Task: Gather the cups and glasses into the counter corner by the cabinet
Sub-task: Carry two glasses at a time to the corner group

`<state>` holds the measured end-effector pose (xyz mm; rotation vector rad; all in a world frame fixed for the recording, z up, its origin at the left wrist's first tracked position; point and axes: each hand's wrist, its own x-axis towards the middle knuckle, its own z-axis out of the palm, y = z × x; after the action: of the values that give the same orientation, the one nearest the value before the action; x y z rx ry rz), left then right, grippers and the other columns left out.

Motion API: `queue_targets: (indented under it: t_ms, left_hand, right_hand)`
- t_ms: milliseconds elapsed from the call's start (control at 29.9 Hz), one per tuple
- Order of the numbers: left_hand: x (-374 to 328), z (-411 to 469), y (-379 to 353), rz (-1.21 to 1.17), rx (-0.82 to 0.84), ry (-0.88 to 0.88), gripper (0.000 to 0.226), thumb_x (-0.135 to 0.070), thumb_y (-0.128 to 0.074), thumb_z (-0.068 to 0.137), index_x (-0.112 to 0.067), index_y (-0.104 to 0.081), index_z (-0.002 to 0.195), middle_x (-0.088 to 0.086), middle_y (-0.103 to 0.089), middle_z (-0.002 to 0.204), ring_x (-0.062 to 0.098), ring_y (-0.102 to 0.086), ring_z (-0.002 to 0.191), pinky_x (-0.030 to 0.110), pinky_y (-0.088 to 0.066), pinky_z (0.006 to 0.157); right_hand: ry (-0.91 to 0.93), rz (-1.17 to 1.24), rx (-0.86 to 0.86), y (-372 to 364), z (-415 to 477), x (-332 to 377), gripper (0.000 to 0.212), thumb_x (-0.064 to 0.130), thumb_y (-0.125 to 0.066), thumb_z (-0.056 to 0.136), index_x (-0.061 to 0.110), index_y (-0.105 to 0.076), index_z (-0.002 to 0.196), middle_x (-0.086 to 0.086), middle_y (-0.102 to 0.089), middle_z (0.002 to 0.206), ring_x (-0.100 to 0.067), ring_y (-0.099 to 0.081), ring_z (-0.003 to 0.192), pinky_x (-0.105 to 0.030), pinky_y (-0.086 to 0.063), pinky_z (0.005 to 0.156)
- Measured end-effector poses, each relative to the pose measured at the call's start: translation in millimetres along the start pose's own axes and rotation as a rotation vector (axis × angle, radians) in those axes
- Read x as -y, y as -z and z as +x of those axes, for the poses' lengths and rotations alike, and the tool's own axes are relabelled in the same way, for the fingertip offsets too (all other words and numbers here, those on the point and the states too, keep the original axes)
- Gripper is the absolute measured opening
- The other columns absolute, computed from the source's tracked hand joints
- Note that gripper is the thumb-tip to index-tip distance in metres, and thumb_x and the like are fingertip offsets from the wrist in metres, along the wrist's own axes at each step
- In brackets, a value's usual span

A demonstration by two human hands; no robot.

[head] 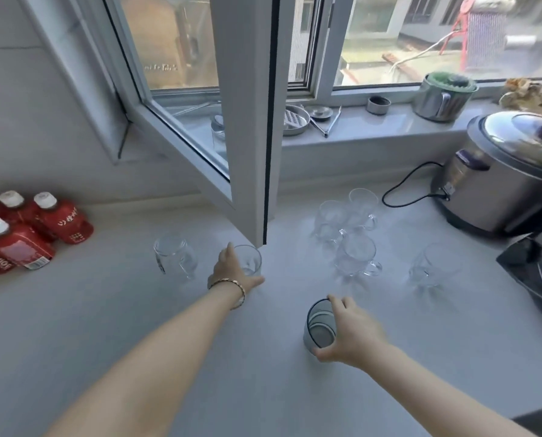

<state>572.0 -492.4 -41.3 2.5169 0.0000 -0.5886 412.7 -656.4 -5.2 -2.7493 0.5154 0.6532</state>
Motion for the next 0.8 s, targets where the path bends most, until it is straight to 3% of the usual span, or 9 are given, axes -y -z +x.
queue_targets:
  t_ms: [100, 234, 501, 668, 802]
  left_hand:
    - [-1.4, -0.1, -2.9, 0.005, -0.065, 0.044, 0.086, -0.032, -0.075, 0.067, -0.014, -0.029, 0.138, 0.007, -0.033, 0.144, 0.029, -0.050, 0.122, 0.040, -0.047, 0.095]
    - [0.6, -36.2, -8.5, -0.005, -0.143, 0.068, 0.072, -0.029, -0.077, 0.065, -0.011, -0.040, 0.123, 0.006, -0.041, 0.132, 0.029, -0.055, 0.111, 0.036, -0.047, 0.088]
    - [33.0, -176.5, -20.5, -0.215, -0.343, 0.151, 0.077, -0.025, -0.083, 0.059, -0.018, -0.045, 0.126, -0.002, -0.048, 0.126, 0.015, -0.052, 0.116, 0.023, -0.041, 0.093]
    - [59.5, -270.6, -12.2, -0.292, -0.529, 0.300, 0.082, -0.022, -0.085, 0.057, -0.017, -0.045, 0.128, 0.000, -0.050, 0.127, 0.016, -0.052, 0.118, 0.022, -0.039, 0.095]
    - [86.0, -354.6, -11.4, -0.351, -0.649, 0.447, 0.083, -0.024, -0.087, 0.055, -0.019, -0.045, 0.126, -0.010, -0.043, 0.112, 0.009, -0.047, 0.107, 0.017, -0.033, 0.089]
  right_hand:
    - [0.036, 0.042, -0.015, -2.3, -0.1, -4.7, 0.099, 0.055, -0.067, 0.067, 0.021, -0.018, 0.146, 0.001, -0.041, 0.133, -0.021, -0.047, 0.123, -0.033, -0.046, 0.094]
    - [0.091, 0.130, -0.015, -6.4, 1.0, -12.3, 0.102, 0.055, -0.066, 0.067, 0.023, -0.013, 0.148, 0.003, -0.038, 0.135, -0.019, -0.041, 0.126, -0.031, -0.046, 0.095]
    - [0.247, 0.138, 0.049, 1.7, 1.5, -19.1, 0.106, 0.053, -0.071, 0.066, 0.022, -0.014, 0.149, -0.003, -0.037, 0.137, -0.024, -0.041, 0.128, -0.034, -0.043, 0.101]
    - [0.530, -0.007, 0.113, 17.3, -35.8, 12.5, 0.105, 0.053, -0.074, 0.064, 0.026, -0.017, 0.147, -0.002, -0.042, 0.134, -0.025, -0.048, 0.122, -0.033, -0.045, 0.096]
    - [0.850, -0.125, 0.153, 12.1, -96.4, 58.9, 0.104, 0.051, -0.076, 0.063, 0.029, -0.017, 0.146, -0.001, -0.039, 0.139, -0.025, -0.045, 0.125, -0.033, -0.043, 0.098]
